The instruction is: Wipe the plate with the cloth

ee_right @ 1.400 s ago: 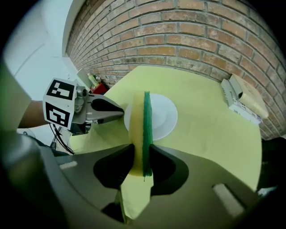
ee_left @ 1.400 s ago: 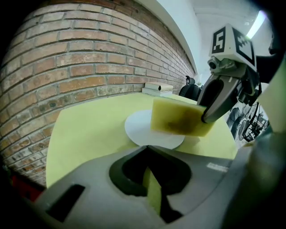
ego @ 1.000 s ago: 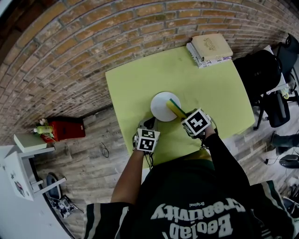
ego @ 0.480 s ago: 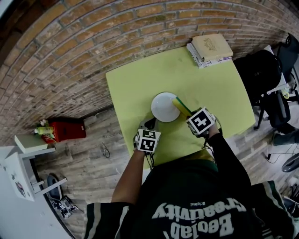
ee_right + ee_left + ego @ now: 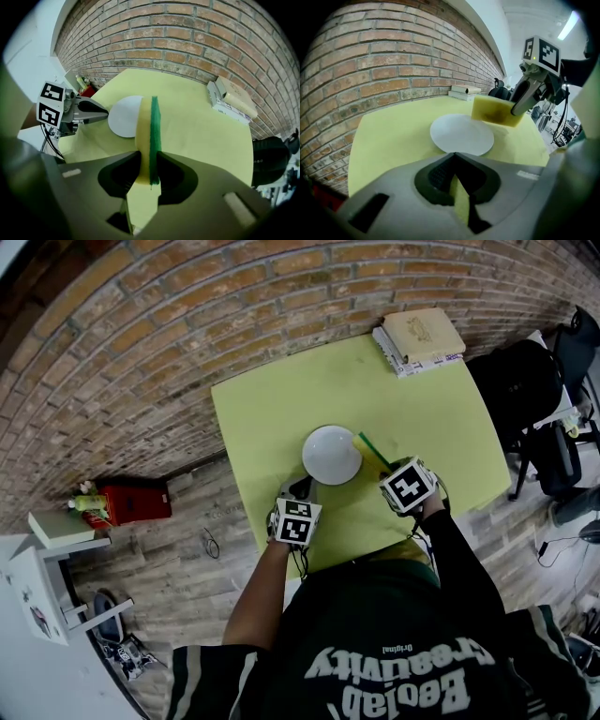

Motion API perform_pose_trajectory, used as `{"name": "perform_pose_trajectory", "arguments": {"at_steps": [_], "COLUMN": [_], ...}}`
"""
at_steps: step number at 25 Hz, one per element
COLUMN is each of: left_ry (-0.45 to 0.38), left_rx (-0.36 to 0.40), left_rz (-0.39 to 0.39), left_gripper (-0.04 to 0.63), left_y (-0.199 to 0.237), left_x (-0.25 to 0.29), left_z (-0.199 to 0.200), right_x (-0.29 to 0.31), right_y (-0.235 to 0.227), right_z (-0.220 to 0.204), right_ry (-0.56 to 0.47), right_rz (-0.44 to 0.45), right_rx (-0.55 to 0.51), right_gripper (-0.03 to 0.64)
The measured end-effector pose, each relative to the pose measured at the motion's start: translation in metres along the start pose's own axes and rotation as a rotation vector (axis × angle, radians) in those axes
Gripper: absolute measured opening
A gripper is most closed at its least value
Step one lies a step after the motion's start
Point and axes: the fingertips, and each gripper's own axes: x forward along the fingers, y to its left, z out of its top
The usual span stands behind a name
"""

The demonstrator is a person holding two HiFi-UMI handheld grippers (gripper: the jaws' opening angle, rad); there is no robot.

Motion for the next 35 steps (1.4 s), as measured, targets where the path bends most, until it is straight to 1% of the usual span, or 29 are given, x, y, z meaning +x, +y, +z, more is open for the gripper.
{"name": "perform_pose_trajectory", "arguments": {"at_steps": [2,4,9,13,15,17,20,22,27,30,32,35], "left_ry": [0.001,0.002,0.002,-0.016,-0.016,0.021,0.065,0.064,0.058,0.060,0.057,0.056], "left_rx": [-0.002,-0.004,-0.009,-0.006,-0.022,-0.054,-0.099,-0.125,-0.142,-0.178,-0.200,-0.204], "left_rz": [0.001,0.005,0.021,0.039,0.046,0.048,0.058,0.071,0.094,0.120,0.122,0.119], "left_gripper": [0.008,0.008,0.008,0.008,0.008,0.008,0.008,0.008,0.008,0.009,0.009,0.009], "left_y": [0.001,0.000,0.002,0.005,0.006,0.002,-0.002,-0.005,-0.012,-0.014,-0.013,-0.014], "left_x": [0.000,0.000,0.001,0.001,-0.001,-0.005,-0.009,-0.009,-0.009,-0.006,-0.006,-0.005], "left_z": [0.000,0.000,0.000,0.003,0.003,-0.003,-0.012,-0.014,-0.013,-0.014,-0.014,-0.014], "right_x": [-0.001,-0.001,0.001,0.006,0.006,0.005,0.005,0.005,0.010,0.013,0.015,0.017], "right_y": [0.006,0.016,0.053,0.076,0.084,0.089,0.089,0.091,0.098,0.097,0.095,0.094], "right_z": [0.005,0.009,0.019,0.021,0.023,0.025,0.028,0.028,0.023,0.019,0.018,0.018], "right_ry": [-0.015,-0.026,-0.045,-0.032,-0.023,-0.026,-0.024,-0.016,-0.003,0.009,0.008,-0.002], "right_rz": [0.007,0.032,0.137,0.199,0.226,0.250,0.265,0.277,0.284,0.292,0.291,0.287], "right_rx": [-0.038,-0.064,-0.133,-0.198,-0.220,-0.231,-0.245,-0.245,-0.273,-0.278,-0.290,-0.302], "right_gripper": [0.121,0.121,0.121,0.121,0.121,0.121,0.121,0.121,0.121,0.121,0.121,0.121]}}
